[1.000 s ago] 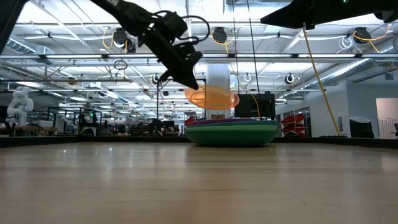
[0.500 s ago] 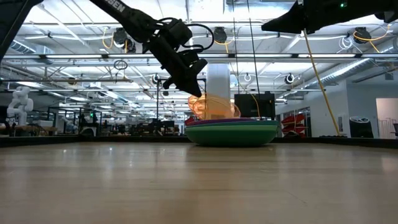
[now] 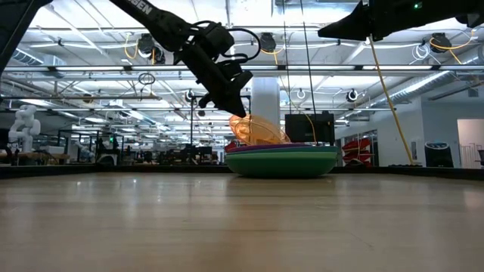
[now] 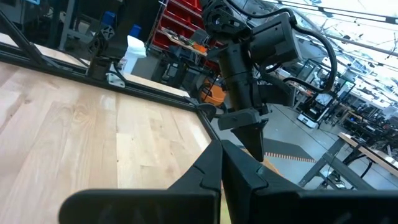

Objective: Stack plastic plates
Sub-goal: Stack the small orange plate on top of the small green plate, then return to Home Position

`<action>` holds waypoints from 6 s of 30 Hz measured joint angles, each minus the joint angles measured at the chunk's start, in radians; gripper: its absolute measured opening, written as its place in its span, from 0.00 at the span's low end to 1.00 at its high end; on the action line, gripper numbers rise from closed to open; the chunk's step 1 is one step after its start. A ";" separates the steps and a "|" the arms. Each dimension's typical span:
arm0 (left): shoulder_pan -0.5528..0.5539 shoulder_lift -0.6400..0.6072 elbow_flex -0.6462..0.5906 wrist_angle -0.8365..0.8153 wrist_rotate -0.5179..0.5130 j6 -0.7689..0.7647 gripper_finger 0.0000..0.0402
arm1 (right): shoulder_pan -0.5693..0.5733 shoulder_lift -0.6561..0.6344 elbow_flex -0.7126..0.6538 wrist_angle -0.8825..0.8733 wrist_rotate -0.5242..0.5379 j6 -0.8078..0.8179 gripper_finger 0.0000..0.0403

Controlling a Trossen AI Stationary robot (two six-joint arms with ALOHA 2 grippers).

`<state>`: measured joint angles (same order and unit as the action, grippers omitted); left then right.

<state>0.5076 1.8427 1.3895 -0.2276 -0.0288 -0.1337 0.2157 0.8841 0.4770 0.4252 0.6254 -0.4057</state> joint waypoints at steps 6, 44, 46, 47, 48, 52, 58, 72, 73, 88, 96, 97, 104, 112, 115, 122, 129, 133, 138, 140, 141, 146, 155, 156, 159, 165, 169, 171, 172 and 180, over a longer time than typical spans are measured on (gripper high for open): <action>0.000 0.000 0.000 0.000 0.014 -0.002 0.08 | 0.000 0.000 0.000 0.000 0.000 0.000 0.00; -0.078 0.000 0.001 -0.369 -0.161 0.420 0.42 | 0.000 0.000 0.000 -0.027 -0.001 0.008 0.00; -0.069 0.000 0.001 -0.365 -0.148 0.421 0.42 | 0.000 0.000 0.000 -0.027 -0.001 0.006 0.00; -0.066 0.004 0.001 -0.359 -0.134 0.423 0.42 | 0.000 0.000 0.000 -0.027 0.000 0.004 0.00; -0.064 0.013 0.001 -0.348 -0.123 0.425 0.42 | 0.000 0.000 0.000 -0.027 0.000 0.004 0.00; -0.064 0.039 -0.001 -0.341 -0.095 0.420 0.42 | 0.000 0.000 0.000 -0.033 0.000 0.003 0.00; -0.069 0.085 0.000 -0.312 -0.095 0.386 0.42 | 0.000 0.000 0.000 -0.048 0.003 0.001 0.00; -0.088 0.079 0.000 -0.294 -0.102 0.326 0.42 | -0.016 0.000 0.000 -0.064 0.006 0.011 0.00; -0.092 0.079 0.000 -0.295 -0.102 0.312 0.42 | -0.016 0.000 0.000 -0.064 0.006 0.011 0.00; -0.100 0.079 0.000 -0.196 -0.104 0.244 0.42 | -0.016 0.000 0.000 -0.064 0.006 0.019 0.00; -0.104 0.079 0.000 -0.207 -0.106 0.201 0.42 | -0.016 0.000 0.000 -0.064 0.006 0.019 0.00; -0.108 0.079 0.000 -0.209 -0.106 0.199 0.42 | -0.016 0.000 0.000 -0.064 0.006 0.019 0.00; -0.169 0.054 0.000 -0.232 -0.106 0.213 0.42 | -0.016 0.000 0.000 -0.127 0.005 0.037 0.00; -0.269 -0.085 -0.070 -0.222 -0.103 0.291 0.42 | -0.016 -0.064 0.000 -0.241 -0.063 0.091 0.00; -0.294 -0.173 -0.168 -0.203 -0.076 0.277 0.42 | -0.016 -0.102 -0.001 -0.250 -0.143 0.105 0.00; -0.370 -0.423 -0.429 -0.056 -0.048 0.264 0.42 | -0.020 -0.224 -0.137 -0.065 -0.210 0.056 0.00; -0.447 -0.683 -0.670 0.085 0.011 0.316 0.42 | -0.022 -0.378 -0.233 -0.009 -0.215 0.063 0.00; -0.452 -0.827 -0.799 0.162 0.012 0.297 0.42 | -0.023 -0.432 -0.264 -0.008 -0.257 0.072 0.00; -0.450 -1.015 -0.931 0.198 0.012 0.281 0.42 | -0.023 -0.472 -0.291 -0.009 -0.264 0.088 0.00; -0.448 -1.085 -0.986 0.231 0.012 0.297 0.42 | -0.028 -0.480 -0.306 -0.006 -0.264 0.095 0.00; -0.442 -1.120 -1.012 0.238 0.013 0.296 0.42 | -0.032 -0.482 -0.315 -0.003 -0.264 0.098 0.00; -0.406 -1.302 -1.118 0.239 0.009 0.243 0.42 | -0.053 -0.487 -0.332 0.022 -0.264 0.114 0.00; -0.345 -1.604 -1.206 0.179 0.006 0.215 0.20 | -0.058 -0.487 -0.332 0.020 -0.264 0.129 0.00; -0.340 -1.632 -1.207 0.155 0.009 0.208 0.17 | -0.058 -0.487 -0.332 0.019 -0.264 0.128 0.00; -0.333 -1.710 -1.208 0.084 0.052 0.202 0.04 | -0.058 -0.487 -0.332 0.003 -0.265 0.129 0.00; -0.332 -1.835 -1.208 -0.002 0.126 0.199 0.01 | -0.058 -0.487 -0.332 -0.022 -0.270 0.136 0.00; -0.333 -1.840 -1.227 0.021 0.182 0.200 0.01 | -0.058 -0.487 -0.332 -0.015 -0.296 0.137 0.00; -0.332 -1.840 -1.263 0.065 0.185 0.192 0.01 | -0.059 -0.488 -0.332 -0.010 -0.312 0.142 0.00; -0.332 -1.840 -1.287 0.083 0.185 0.190 0.01 | -0.058 -0.488 -0.332 -0.009 -0.329 0.146 0.00; -0.335 -1.818 -1.374 0.285 0.330 0.157 0.01 | -0.044 -0.571 -0.332 -0.018 -0.399 0.259 0.00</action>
<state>0.1726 0.0246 0.0150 0.0572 0.3015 0.0228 0.1721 0.3134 0.1448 0.4072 0.2261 -0.1469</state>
